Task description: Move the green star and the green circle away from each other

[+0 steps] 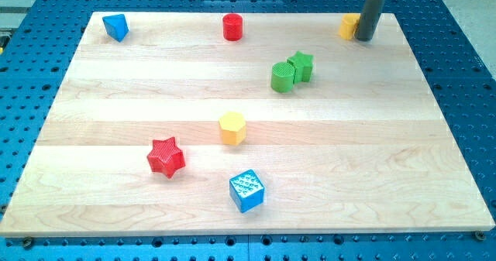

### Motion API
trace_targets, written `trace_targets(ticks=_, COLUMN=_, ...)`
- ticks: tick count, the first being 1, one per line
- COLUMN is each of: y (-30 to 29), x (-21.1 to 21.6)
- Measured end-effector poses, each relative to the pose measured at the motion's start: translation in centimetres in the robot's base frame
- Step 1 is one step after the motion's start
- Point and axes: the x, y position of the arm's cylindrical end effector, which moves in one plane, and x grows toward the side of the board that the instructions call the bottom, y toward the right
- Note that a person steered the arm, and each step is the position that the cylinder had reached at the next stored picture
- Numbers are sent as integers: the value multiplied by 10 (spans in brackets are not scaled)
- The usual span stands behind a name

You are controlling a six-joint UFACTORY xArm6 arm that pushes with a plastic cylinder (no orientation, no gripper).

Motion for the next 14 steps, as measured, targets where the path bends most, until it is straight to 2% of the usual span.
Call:
trace_targets(ticks=1, y=0, x=9)
trace_targets(ticks=3, y=-21, x=97)
trace_targets(ticks=5, y=-158, x=102)
trace_targets(ticks=6, y=-197, x=92)
trace_targets(ticks=7, y=-292, x=124)
trace_targets(ticks=8, y=-341, x=161)
trace_targets(ticks=9, y=-401, x=170)
trace_targets(ticks=10, y=-429, x=170)
trace_targets(ticks=11, y=-383, x=170)
trace_targets(ticks=14, y=-370, x=177)
